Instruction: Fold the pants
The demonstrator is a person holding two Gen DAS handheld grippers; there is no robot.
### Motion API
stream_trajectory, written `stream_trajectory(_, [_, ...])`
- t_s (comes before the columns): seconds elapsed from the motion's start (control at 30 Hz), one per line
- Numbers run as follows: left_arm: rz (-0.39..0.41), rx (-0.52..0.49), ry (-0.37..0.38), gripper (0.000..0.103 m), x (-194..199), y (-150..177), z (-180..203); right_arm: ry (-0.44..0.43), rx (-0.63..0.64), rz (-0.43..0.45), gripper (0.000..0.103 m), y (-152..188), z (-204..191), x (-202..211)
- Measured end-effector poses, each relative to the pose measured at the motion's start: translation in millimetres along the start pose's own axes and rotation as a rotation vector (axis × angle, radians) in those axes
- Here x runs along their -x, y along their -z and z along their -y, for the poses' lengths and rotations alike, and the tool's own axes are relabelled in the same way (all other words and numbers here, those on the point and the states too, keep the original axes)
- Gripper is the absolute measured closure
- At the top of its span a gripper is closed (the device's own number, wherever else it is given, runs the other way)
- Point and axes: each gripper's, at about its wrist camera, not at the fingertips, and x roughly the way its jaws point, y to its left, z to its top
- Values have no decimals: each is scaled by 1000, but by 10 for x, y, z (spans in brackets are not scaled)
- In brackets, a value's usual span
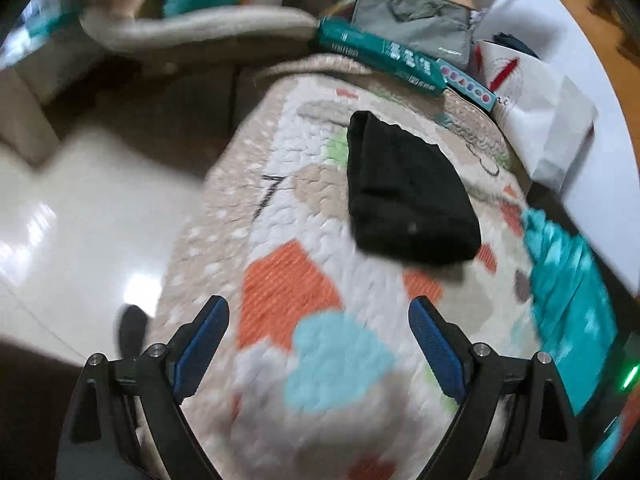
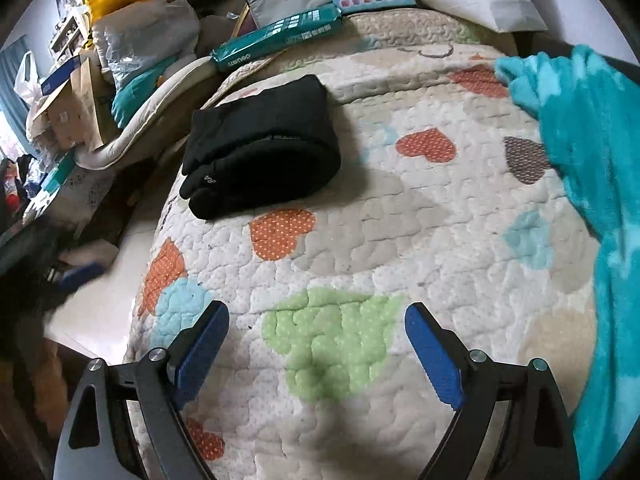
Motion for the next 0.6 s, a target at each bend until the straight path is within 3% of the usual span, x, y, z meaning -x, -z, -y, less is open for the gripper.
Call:
stream_trajectory(0.23, [202, -255, -181, 12, 504, 494, 481, 87, 105, 151, 10, 128, -161, 412])
stream_trajectory(0.47, [347, -356, -193, 9, 787, 610, 761, 113, 112, 152, 10, 258, -150, 475])
stream_trajectory(0.6, [322, -361, -186, 5, 701, 606, 800, 119, 105, 156, 10, 269, -136, 483])
